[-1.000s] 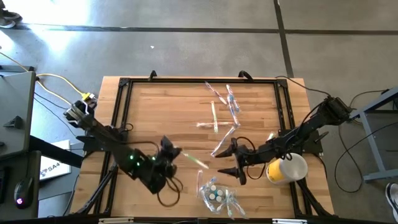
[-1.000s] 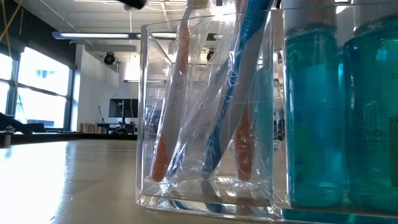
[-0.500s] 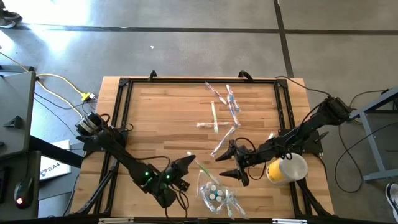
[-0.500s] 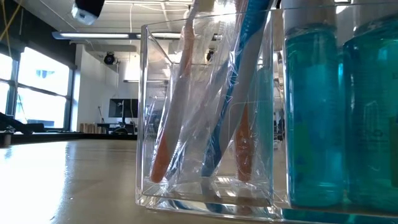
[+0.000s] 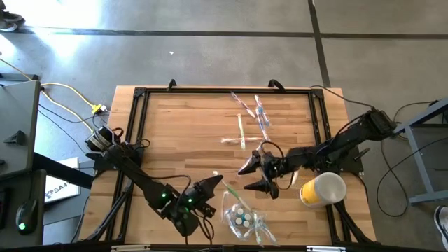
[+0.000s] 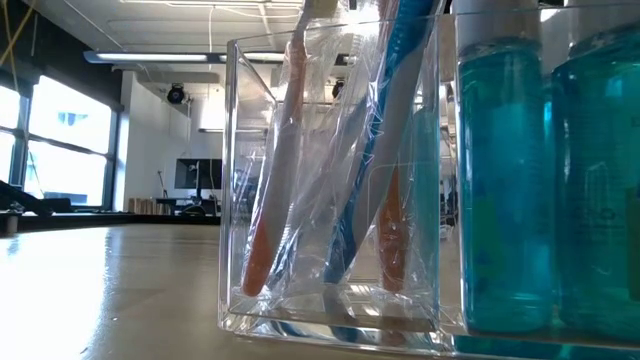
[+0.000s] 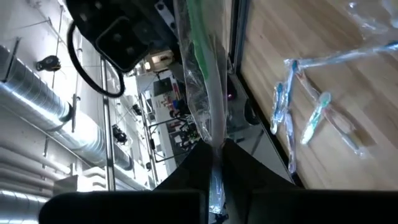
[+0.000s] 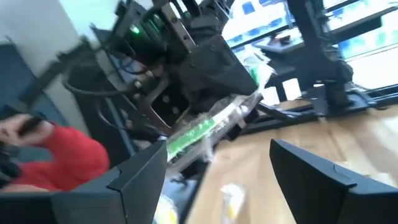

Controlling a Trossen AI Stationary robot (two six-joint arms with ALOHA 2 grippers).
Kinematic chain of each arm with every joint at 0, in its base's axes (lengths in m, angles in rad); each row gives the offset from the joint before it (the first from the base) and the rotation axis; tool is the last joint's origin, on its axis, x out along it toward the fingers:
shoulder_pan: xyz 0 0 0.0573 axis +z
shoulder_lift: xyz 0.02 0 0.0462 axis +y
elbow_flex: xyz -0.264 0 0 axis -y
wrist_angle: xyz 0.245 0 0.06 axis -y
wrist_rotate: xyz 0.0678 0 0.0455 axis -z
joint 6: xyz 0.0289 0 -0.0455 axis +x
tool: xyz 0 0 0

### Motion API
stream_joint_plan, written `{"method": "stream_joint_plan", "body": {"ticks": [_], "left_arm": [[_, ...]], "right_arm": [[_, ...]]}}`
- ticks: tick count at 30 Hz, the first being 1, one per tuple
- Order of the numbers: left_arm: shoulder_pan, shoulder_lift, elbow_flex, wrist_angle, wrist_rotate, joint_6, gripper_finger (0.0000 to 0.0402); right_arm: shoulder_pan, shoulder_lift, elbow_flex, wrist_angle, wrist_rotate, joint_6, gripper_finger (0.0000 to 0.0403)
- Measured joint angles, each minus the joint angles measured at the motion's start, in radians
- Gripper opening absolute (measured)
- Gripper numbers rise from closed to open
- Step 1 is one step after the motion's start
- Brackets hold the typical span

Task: Pick & Place toothbrushing station
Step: Put the green toothbrush into the transparent organizer

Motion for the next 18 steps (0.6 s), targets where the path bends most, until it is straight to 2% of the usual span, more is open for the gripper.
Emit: {"method": "stream_joint_plan", "body": {"ticks": [6, 10, 16, 18], "left_arm": [[0.015, 0.0, 0.006, 0.031, 0.092, 0.073, 0.001], [0.057, 0.0, 0.006, 0.107, 0.097, 0.108, 0.001], [0.122, 0.0, 0.006, 0.182, 0.104, 0.155, 0.001], [0.139, 0.0, 0.006, 0.191, 0.136, 0.164, 0.001]], "right_arm": [[-0.064, 0.0, 0.0, 0.026, -0.083, 0.113, 0.0276], [-0.082, 0.0, 0.0, 0.025, -0.12, 0.145, 0.0276], [-0.078, 0.0, 0.0, 0.025, -0.128, 0.139, 0.0276], [-0.078, 0.0, 0.0, 0.025, -0.128, 0.138, 0.0276]]}}
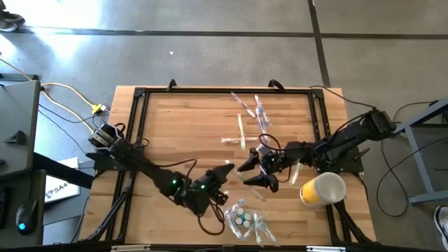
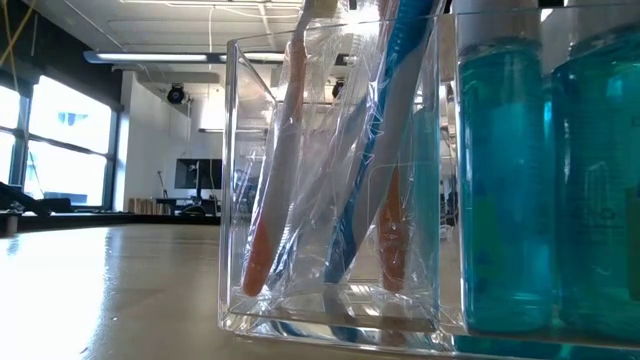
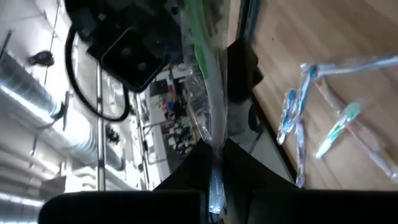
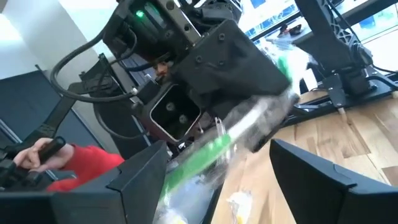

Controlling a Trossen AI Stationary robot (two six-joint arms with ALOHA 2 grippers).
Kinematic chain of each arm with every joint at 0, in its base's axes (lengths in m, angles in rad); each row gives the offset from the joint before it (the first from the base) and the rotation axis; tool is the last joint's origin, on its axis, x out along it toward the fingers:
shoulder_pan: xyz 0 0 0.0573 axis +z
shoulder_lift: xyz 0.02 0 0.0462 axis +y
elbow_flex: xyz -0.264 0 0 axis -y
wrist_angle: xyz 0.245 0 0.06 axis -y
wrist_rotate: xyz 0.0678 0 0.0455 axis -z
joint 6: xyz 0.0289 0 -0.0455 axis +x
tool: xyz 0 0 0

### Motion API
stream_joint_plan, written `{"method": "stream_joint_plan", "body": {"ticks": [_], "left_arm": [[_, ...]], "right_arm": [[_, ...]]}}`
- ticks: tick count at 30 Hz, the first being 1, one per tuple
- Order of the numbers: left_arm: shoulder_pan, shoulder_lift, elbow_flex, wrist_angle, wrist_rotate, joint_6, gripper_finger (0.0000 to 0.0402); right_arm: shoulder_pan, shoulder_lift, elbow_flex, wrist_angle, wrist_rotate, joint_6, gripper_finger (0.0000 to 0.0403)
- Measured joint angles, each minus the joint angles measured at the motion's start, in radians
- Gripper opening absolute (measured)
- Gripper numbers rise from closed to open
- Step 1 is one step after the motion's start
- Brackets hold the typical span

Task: Pick & Place toothbrushing station
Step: Put the green toothbrush into the transparent organizer

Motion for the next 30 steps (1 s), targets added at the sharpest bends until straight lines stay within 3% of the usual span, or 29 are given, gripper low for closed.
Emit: {"method": "stream_joint_plan", "body": {"ticks": [5, 15, 21, 30], "left_arm": [[0.029, 0.0, 0.0, 0.001, 0.094, 0.001, 0.001], [0.032, 0.0, 0.0, 0.003, 0.097, 0.001, 0.001], [0.032, 0.0, 0.0, 0.003, 0.097, 0.001, 0.001], [0.031, -0.001, 0.0, 0.003, 0.096, 0.009, 0.0032]], "right_arm": [[-0.002, 0.0, 0.0, 0.0, -0.033, -0.001, 0.0276], [-0.01, 0.0, 0.0, -0.016, -0.042, -0.027, 0.0255], [-0.01, 0.0, 0.0, -0.018, -0.041, -0.036, 0.0192], [-0.011, 0.0, -0.001, -0.053, -0.04, -0.106, 0.0054]]}}
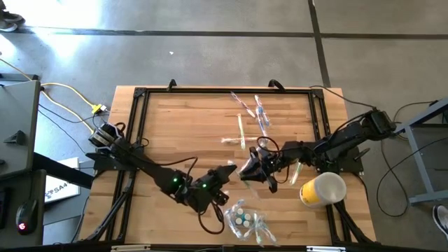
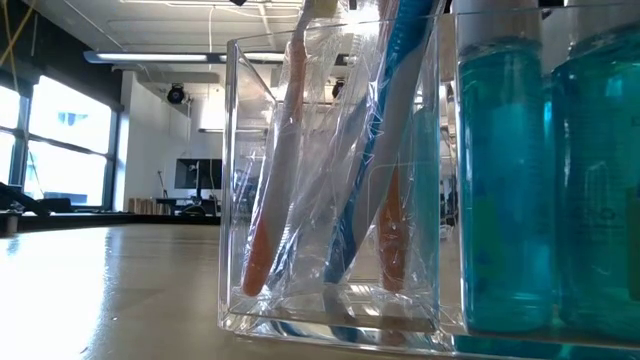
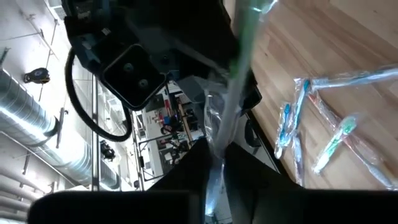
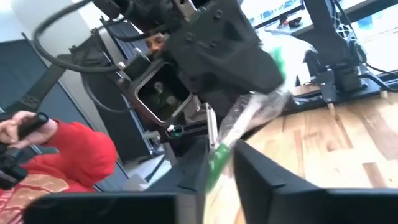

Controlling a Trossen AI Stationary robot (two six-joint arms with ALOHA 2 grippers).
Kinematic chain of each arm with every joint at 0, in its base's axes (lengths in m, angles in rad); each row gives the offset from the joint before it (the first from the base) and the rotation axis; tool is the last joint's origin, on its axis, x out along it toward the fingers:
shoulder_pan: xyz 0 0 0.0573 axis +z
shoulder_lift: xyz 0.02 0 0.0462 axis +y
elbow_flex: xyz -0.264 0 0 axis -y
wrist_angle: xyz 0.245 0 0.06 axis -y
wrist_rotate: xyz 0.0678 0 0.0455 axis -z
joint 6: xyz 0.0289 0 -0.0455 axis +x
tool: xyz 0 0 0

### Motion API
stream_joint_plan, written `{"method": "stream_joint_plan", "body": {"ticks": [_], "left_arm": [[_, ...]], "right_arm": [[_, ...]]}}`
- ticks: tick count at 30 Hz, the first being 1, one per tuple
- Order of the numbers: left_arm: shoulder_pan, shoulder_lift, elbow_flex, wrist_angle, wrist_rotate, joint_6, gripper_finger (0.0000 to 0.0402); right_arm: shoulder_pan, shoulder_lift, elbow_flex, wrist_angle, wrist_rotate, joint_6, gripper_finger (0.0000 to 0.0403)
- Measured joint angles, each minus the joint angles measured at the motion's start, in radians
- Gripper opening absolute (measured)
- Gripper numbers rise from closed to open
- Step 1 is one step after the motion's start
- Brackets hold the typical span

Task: Pick & Place toothbrushing station
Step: Put the green toothbrush into the transparent organizer

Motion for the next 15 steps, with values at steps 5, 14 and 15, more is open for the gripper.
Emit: {"method": "stream_joint_plan", "body": {"ticks": [5, 14, 15], "left_arm": [[0.001, 0.001, -0.001, 0.004, 0.018, -0.015, 0.0039], [0.001, 0.001, -0.001, 0.003, 0.018, -0.012, 0.0036], [0.001, 0.001, -0.001, 0.003, 0.016, -0.012, 0.0036]], "right_arm": [[0.001, -0.002, 0.003, 0.01, -0.003, -0.069, 0.0006], [0.001, -0.001, 0.003, 0.005, -0.005, -0.051, 0.0003], [0.001, -0.001, 0.003, 0.005, -0.003, -0.049, 0.0003]]}}
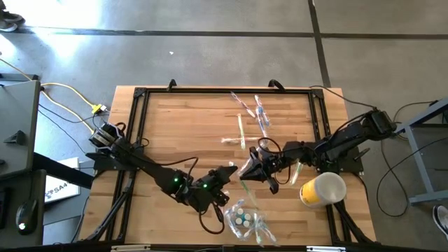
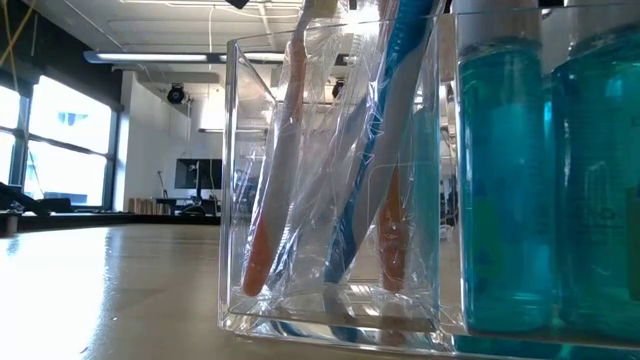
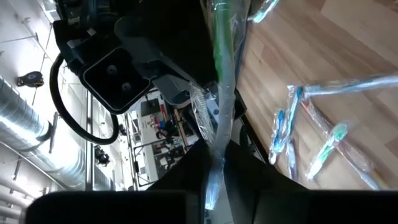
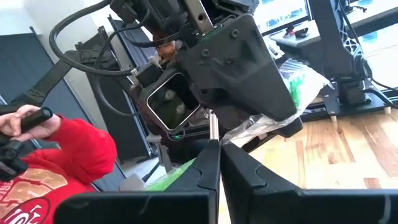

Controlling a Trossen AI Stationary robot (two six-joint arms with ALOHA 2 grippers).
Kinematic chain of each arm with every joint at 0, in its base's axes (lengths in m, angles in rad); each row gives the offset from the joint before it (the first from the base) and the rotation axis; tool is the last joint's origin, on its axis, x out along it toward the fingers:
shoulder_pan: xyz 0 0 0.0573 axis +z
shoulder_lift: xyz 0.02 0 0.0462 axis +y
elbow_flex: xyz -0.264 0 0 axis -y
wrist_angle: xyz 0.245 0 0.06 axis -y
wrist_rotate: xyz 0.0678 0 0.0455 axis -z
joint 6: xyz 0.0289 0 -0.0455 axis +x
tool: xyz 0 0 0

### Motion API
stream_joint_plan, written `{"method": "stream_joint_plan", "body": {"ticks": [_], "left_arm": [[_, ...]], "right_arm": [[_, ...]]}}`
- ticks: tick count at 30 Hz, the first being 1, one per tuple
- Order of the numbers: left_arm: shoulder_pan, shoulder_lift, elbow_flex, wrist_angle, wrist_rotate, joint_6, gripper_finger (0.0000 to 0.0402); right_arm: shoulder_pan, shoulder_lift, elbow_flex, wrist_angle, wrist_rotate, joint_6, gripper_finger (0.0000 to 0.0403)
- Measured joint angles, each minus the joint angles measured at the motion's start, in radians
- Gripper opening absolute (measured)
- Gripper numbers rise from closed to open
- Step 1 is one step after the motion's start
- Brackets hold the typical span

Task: Pick & Place toothbrushing station
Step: Put the green toothbrush into the transparent organizer

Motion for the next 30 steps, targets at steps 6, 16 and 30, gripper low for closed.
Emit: {"method": "stream_joint_plan", "body": {"ticks": [6, 16, 30], "left_arm": [[0.0, 0.0, 0.0, 0.001, -0.003, 0.001, 0.0036], [0.0, 0.0, 0.0, -0.015, -0.027, 0.066, 0.0036], [0.0, 0.005, 0.001, -0.016, -0.031, 0.111, 0.0037]], "right_arm": [[0.001, 0.0, -0.001, 0.004, 0.019, 0.044, 0.0004], [0.006, 0.001, -0.002, -0.024, 0.087, 0.103, 0.0124], [0.0, 0.002, -0.002, -0.016, 0.077, 0.267, 0.0235]]}}
